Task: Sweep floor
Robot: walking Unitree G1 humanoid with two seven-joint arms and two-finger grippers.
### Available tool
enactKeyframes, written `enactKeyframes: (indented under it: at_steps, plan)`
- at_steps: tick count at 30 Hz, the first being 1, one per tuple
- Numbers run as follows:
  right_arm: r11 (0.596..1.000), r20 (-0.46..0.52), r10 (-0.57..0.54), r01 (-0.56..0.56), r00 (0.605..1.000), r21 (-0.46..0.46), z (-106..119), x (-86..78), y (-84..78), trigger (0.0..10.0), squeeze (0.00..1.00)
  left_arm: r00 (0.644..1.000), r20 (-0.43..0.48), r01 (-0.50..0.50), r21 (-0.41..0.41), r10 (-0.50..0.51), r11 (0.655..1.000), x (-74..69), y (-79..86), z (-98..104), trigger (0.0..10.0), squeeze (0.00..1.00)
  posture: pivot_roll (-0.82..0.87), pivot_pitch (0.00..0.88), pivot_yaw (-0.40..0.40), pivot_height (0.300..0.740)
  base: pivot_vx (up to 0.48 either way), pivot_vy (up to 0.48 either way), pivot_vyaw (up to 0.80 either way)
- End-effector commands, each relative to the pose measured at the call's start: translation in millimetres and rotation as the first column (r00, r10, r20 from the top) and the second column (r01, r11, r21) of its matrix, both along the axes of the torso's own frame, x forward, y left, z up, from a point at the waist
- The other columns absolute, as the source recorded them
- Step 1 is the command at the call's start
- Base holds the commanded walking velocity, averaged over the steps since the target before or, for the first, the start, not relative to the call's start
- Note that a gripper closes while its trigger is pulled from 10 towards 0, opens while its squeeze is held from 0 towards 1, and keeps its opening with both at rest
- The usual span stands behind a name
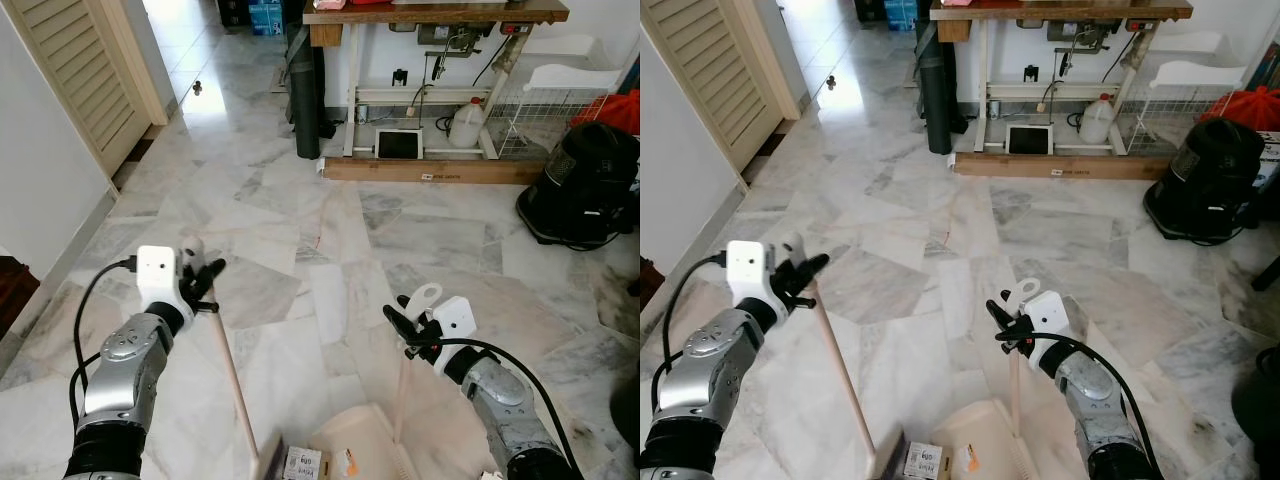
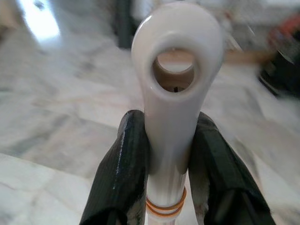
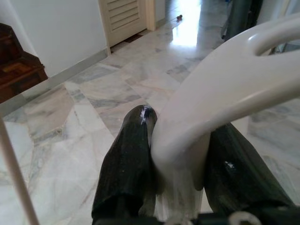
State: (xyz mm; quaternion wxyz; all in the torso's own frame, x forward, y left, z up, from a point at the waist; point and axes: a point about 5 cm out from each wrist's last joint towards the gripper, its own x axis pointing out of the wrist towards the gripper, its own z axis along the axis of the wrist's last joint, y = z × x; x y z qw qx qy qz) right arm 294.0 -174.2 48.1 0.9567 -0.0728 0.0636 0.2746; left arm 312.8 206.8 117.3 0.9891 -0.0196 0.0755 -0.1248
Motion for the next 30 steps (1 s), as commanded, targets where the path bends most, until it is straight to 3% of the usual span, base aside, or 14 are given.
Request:
enactKeyframes:
  at_steps: [1, 8, 17, 25, 30]
  plan:
    - [1.0, 0.029, 0.008, -0.008, 1.0, -0.005, 4, 2.3, 1.8, 10.0, 0.0, 0.999, -0.004, 0.047, 0.036, -0.047, 0.998, -2.8, 2.7, 5, 10.0, 0.0, -0.03, 0.022, 0.078, 0.74, 0.0, 0.0, 0.0]
    - [1.0, 0.032, 0.007, -0.007, 0.999, 0.001, 5, 3.2, 2.7, 10.0, 0.0, 0.997, -0.028, 0.071, 0.014, -0.07, 0.997, -3.3, -1.3, 3, 10.0, 0.0, -0.04, 0.023, 0.08, 0.74, 0.0, 0.0, 0.0]
    - [1.0, 0.032, 0.01, -0.011, 0.999, 0.019, 5, 1.5, 2.3, 10.0, 0.0, 0.999, -0.024, 0.035, -0.106, -0.038, 0.994, 1.7, -20.2, -3, 10.0, 0.0, -0.05, 0.034, 0.074, 0.74, 0.0, 0.0, 0.0]
    - [1.0, 0.036, 0.005, -0.006, 0.999, 0.024, 8, 4.3, 0.0, 10.0, 0.0, 0.999, 0.036, 0.027, -0.259, -0.018, 0.966, 8.8, -32.8, 10, 10.0, 0.0, -0.06, 0.03, 0.068, 0.74, 0.0, 0.0, 0.0]
    - [1.0, 0.039, 0.007, -0.008, 0.999, 0.026, 10, 6.1, 1.1, 10.0, 0.0, 0.998, 0.063, 0.023, -0.314, -0.003, 0.949, 12.6, -37.1, 16, 10.0, 0.0, -0.07, 0.031, 0.068, 0.74, 0.0, 0.0, 0.0]
